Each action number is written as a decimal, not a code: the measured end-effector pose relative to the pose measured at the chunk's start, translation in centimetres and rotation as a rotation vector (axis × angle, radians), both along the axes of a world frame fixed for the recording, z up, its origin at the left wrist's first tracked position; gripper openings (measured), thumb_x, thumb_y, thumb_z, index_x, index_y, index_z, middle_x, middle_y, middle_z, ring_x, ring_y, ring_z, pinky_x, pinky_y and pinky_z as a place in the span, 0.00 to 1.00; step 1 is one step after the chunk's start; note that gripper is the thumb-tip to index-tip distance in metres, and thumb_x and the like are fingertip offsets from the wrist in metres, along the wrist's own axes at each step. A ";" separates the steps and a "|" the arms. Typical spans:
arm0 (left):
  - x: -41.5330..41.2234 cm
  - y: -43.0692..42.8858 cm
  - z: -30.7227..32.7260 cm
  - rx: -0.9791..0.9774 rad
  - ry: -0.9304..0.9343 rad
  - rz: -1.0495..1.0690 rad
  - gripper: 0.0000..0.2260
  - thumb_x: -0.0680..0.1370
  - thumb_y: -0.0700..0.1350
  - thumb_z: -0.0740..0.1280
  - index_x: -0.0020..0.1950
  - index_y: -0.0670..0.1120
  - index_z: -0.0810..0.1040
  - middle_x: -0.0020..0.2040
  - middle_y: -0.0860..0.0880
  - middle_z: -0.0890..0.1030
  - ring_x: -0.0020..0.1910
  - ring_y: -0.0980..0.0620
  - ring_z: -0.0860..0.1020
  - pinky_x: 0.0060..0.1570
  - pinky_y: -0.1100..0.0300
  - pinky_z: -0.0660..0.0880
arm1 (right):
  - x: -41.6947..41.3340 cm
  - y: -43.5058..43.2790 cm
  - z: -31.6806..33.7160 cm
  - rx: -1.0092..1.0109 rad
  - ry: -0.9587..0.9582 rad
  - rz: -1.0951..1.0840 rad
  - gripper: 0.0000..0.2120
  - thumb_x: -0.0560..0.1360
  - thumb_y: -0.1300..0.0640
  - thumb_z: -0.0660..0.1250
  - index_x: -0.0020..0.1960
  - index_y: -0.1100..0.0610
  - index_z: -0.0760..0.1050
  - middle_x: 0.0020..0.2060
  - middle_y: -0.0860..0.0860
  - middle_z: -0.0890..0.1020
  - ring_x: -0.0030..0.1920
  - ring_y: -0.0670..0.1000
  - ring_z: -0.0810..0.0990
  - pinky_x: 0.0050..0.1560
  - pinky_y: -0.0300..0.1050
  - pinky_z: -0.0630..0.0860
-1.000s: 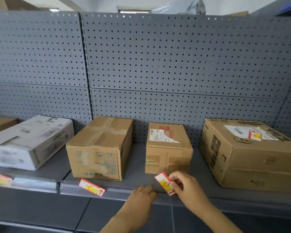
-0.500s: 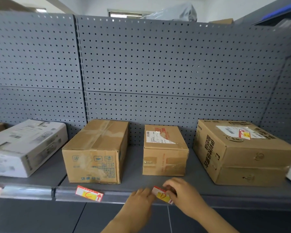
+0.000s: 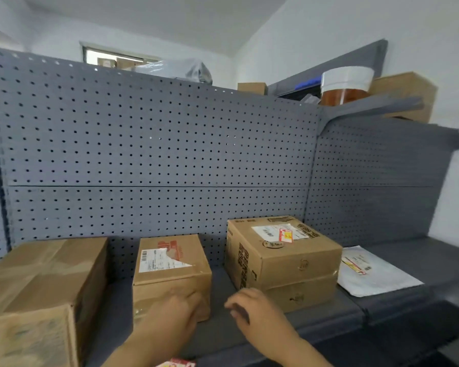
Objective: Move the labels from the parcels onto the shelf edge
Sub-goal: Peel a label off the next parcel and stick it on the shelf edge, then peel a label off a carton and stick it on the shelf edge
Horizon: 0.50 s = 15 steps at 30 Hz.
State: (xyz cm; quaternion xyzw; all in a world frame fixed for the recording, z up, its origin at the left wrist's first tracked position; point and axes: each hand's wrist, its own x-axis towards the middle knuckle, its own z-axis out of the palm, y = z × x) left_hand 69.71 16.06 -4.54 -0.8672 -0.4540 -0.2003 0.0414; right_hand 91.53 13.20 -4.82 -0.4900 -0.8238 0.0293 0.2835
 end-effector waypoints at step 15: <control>13.6 4.5 7.2 0.137 -0.103 -0.090 0.07 0.79 0.49 0.58 0.54 0.56 0.73 0.50 0.58 0.75 0.49 0.58 0.73 0.43 0.68 0.65 | 14.9 5.3 7.0 0.184 0.042 -0.095 0.08 0.79 0.55 0.60 0.53 0.46 0.76 0.51 0.38 0.76 0.54 0.36 0.69 0.56 0.33 0.69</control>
